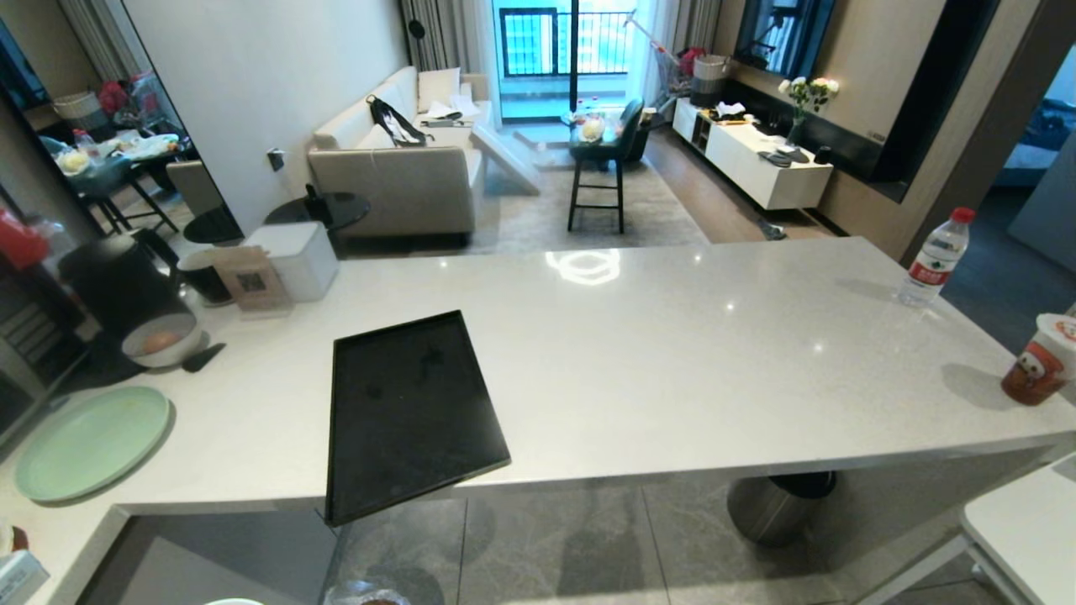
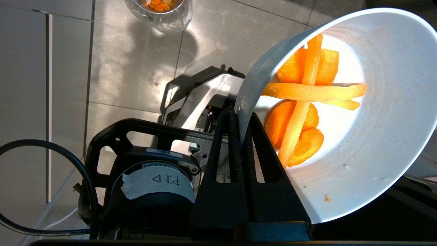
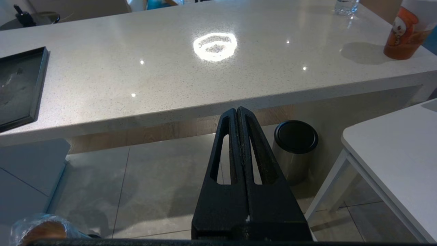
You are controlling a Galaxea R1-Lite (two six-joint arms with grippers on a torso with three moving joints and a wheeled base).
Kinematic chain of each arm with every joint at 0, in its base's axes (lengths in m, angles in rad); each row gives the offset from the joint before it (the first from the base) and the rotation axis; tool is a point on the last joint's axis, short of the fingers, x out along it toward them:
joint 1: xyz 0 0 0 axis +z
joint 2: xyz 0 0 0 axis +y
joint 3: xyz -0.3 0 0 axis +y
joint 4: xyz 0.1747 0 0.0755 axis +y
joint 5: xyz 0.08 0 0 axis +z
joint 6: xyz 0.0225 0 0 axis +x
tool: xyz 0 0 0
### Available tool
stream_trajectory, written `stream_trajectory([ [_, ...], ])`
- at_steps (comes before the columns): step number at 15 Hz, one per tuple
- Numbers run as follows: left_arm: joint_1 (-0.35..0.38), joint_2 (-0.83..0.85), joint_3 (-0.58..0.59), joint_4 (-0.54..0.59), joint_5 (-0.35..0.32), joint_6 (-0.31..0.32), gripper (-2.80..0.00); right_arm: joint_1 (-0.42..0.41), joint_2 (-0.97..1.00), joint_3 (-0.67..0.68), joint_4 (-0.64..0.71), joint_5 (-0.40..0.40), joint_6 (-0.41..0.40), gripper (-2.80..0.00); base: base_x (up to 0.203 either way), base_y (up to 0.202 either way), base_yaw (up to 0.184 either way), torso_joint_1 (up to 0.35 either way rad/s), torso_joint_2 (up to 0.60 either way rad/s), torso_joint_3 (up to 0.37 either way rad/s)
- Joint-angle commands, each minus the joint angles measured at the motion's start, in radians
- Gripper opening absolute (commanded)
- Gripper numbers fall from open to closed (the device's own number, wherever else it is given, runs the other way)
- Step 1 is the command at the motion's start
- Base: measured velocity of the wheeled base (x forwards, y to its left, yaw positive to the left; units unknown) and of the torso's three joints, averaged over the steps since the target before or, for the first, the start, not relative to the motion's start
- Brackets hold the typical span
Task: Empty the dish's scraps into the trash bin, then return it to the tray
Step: Move the bowl over the trash can
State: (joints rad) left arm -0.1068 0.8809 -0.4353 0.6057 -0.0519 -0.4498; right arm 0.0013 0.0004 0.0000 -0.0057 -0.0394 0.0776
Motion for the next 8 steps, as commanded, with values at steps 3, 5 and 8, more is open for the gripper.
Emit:
stream_trajectory([
  [3,0.001,-0.013,0.003,0.006,0.0,-0.004,-2.8,0.0,0.0,-0.001,0.0,-0.001,0.001,-2.8,0.0,0.0,0.0,0.01,0.0,-0.003],
  [5,-0.001,-0.014,0.004,0.007,0.001,-0.004,-2.8,0.0,0.0,0.0,0.0,-0.001,0.001,-2.8,0.0,0.0,0.0,0.0,0.0,0.0],
  [8,-0.008,-0.014,0.003,0.006,0.003,-0.004,-2.8,0.0,0.0,0.0,0.0,-0.001,0.001,-2.8,0.0,0.0,0.0,0.0,0.0,0.0],
])
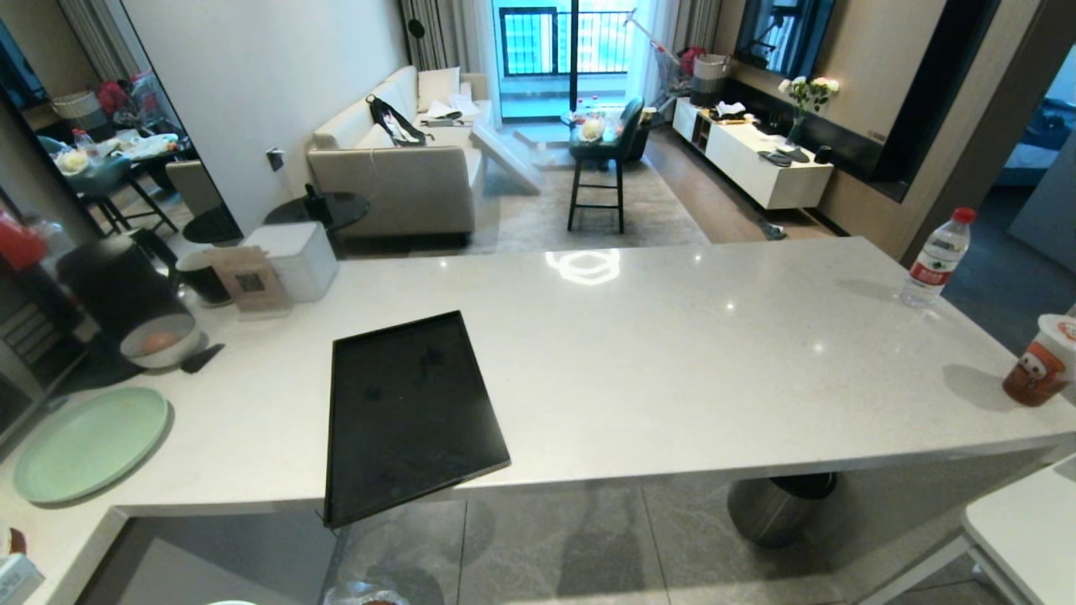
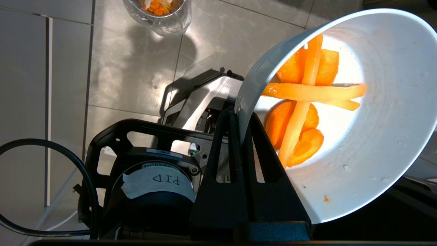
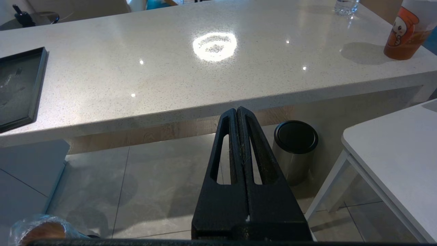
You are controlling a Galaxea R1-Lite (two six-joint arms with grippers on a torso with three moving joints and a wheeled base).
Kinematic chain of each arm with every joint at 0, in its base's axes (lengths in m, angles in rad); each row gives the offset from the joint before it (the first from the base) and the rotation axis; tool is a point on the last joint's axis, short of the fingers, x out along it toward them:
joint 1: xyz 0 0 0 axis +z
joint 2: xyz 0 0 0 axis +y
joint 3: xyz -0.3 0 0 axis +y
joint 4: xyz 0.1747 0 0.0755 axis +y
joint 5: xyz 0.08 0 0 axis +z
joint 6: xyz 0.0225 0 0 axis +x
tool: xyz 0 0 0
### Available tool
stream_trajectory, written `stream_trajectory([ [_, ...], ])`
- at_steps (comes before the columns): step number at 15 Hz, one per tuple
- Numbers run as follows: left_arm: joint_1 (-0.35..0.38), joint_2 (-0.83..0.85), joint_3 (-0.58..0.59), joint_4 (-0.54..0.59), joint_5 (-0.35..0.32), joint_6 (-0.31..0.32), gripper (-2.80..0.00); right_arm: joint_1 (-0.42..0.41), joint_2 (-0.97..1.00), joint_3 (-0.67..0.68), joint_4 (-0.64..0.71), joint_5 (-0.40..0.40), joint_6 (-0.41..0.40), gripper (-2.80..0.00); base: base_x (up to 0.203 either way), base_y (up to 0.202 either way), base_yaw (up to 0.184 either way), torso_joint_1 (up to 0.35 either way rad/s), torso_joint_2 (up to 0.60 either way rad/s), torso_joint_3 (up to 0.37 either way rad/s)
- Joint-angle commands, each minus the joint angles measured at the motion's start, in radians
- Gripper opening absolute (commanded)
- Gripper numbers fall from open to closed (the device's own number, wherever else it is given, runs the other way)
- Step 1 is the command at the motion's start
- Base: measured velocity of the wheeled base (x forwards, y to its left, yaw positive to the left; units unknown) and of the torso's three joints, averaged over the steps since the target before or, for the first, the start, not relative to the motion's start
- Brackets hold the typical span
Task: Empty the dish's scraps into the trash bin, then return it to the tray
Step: Move the bowl over the trash can
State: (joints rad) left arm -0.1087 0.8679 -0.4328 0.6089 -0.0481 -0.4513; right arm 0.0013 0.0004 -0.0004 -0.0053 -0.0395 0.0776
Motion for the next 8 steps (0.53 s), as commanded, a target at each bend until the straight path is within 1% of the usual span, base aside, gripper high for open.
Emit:
stream_trajectory([
  [1,-0.011,-0.001,0.003,0.003,-0.001,-0.003,-2.8,0.0,0.0,0.0,0.0,0.0,0.001,-2.8,0.0,0.0,0.0,0.0,0.0,0.0],
  [3,-0.024,-0.003,0.006,0.004,-0.003,-0.004,-2.8,0.0,0.0,-0.001,-0.001,0.0,0.001,-2.8,0.0,0.0,0.0,0.0,0.0,0.0],
  [6,-0.039,-0.007,0.006,0.006,-0.001,-0.024,-2.8,0.0,0.0,0.0,-0.001,-0.001,0.001,-2.8,0.0,0.0,0.0,0.0,0.0,0.0],
  [8,-0.039,-0.009,0.006,0.006,-0.001,-0.024,-2.8,0.0,0.0,0.0,-0.001,0.0,0.001,-2.8,0.0,0.0,0.0,0.0,0.0,0.0],
])
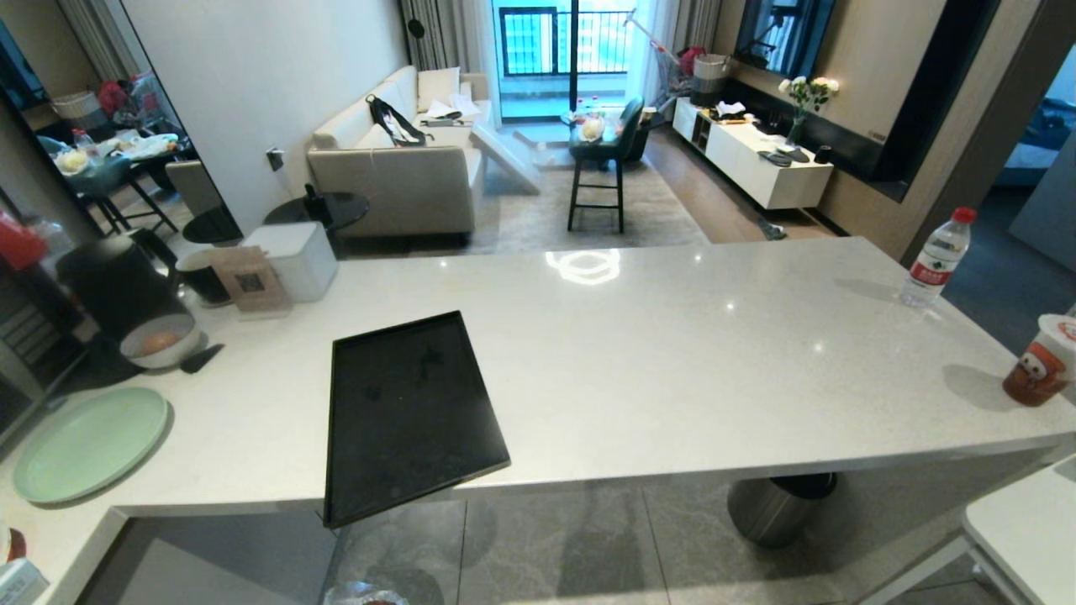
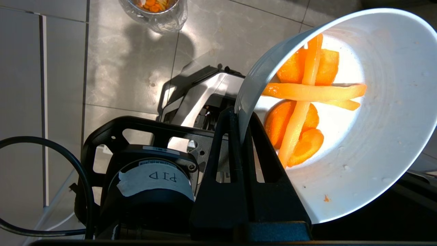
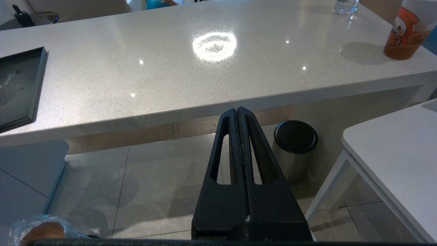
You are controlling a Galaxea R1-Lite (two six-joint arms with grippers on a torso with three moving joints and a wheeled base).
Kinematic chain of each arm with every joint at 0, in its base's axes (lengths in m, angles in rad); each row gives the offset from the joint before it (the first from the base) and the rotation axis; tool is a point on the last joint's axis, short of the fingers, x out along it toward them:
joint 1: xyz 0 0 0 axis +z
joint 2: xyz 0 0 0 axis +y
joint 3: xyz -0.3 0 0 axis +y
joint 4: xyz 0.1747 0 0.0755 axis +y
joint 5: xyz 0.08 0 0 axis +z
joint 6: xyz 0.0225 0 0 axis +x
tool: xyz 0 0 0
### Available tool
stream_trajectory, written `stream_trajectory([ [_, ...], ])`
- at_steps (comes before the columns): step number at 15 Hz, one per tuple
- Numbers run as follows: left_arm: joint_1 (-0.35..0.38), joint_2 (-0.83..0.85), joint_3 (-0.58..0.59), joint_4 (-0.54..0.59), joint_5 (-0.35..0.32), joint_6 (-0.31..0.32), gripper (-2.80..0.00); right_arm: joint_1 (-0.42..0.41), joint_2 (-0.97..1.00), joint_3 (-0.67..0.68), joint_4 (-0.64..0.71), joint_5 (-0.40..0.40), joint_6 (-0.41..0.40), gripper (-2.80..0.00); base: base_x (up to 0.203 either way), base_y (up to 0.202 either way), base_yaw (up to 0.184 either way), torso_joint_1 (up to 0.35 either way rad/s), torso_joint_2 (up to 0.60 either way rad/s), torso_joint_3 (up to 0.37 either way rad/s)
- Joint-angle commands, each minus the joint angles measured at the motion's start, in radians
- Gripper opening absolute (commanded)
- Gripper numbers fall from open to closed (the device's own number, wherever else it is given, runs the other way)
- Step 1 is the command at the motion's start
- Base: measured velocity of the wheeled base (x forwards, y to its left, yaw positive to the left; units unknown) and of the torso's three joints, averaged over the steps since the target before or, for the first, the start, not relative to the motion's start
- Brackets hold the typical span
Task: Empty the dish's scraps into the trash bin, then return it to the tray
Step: Move the bowl over the trash can
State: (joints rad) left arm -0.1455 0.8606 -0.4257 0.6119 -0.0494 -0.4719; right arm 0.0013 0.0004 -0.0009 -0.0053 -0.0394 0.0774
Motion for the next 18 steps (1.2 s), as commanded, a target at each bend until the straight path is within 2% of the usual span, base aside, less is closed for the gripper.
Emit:
stream_trajectory([
  [1,-0.003,-0.006,-0.001,0.003,0.0,-0.004,-2.8,0.0,0.0,0.001,-0.001,-0.001,0.001,-2.8,0.0,0.0,0.0,0.0,0.0,0.0],
  [18,-0.003,-0.006,0.009,0.002,-0.007,0.003,-2.8,0.0,0.001,-0.001,-0.001,-0.002,0.007,-2.8,0.0,0.0,0.0,-0.014,0.03,0.017],
])
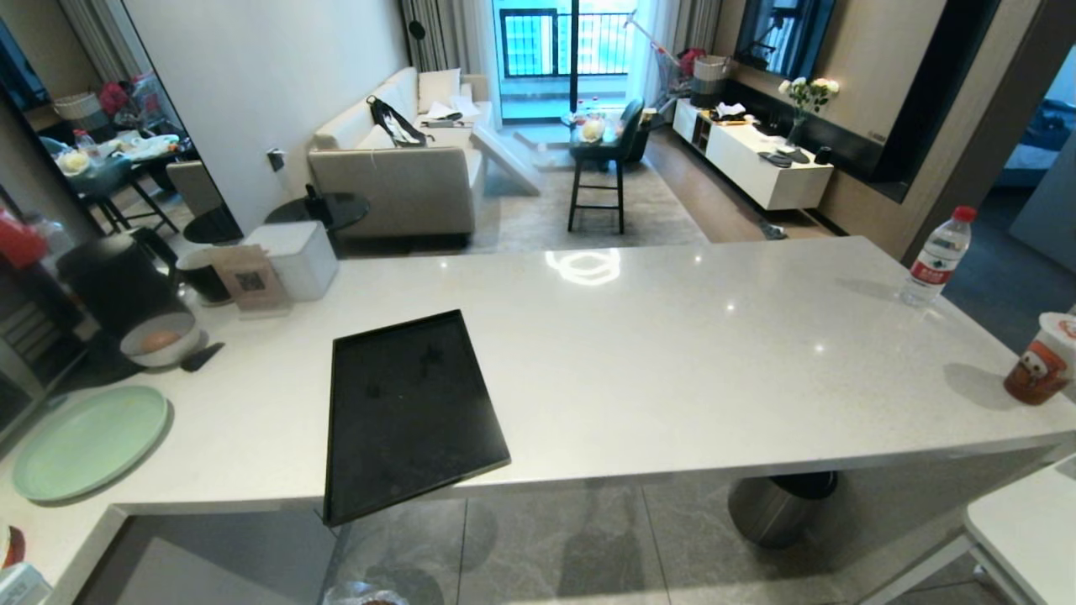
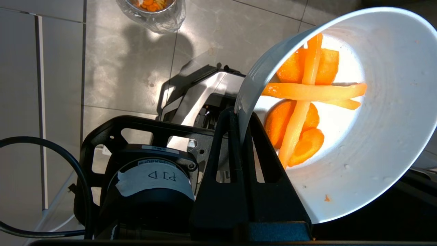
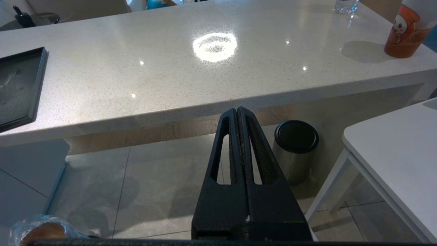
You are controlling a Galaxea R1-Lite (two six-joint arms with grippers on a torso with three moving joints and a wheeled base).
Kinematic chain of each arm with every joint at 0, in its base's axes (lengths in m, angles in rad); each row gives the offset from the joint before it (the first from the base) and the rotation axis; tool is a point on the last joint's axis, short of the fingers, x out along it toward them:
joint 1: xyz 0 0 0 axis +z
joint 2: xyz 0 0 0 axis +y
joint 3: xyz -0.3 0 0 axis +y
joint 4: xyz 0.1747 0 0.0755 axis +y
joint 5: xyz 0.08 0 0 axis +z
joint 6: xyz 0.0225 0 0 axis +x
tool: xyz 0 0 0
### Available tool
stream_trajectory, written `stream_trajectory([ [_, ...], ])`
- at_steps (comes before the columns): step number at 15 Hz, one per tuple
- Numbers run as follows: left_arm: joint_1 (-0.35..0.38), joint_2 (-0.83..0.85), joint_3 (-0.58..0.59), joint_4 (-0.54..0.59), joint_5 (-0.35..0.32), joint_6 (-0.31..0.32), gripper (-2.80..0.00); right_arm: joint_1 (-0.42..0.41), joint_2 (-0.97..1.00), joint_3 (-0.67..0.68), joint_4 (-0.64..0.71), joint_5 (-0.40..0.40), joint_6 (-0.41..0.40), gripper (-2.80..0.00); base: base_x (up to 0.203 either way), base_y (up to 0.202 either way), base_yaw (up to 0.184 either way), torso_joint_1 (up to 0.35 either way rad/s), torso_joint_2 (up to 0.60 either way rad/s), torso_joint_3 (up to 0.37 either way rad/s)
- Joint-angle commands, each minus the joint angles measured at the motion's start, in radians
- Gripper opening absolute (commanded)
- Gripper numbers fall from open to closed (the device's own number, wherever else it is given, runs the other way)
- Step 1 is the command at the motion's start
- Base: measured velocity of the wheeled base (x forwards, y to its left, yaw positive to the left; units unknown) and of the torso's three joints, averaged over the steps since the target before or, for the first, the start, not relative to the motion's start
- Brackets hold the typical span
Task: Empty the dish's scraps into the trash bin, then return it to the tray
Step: Move the bowl over the trash can
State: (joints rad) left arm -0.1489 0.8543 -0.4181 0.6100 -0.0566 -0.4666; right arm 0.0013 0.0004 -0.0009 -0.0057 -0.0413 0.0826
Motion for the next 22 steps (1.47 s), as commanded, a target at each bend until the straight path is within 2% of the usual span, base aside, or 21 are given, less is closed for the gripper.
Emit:
stream_trajectory([
  [1,0.0,0.0,0.001,0.004,0.0,-0.004,-2.8,0.0,0.001,0.001,0.0,0.0,0.002,-2.8,0.0,0.0,0.0,-0.08,0.21,0.115],
  [22,-0.003,-0.037,0.027,0.005,-0.002,-0.007,-2.8,0.0,0.001,-0.001,0.0,0.0,0.002,-2.8,0.0,0.0,0.0,-0.123,0.3,0.175],
])
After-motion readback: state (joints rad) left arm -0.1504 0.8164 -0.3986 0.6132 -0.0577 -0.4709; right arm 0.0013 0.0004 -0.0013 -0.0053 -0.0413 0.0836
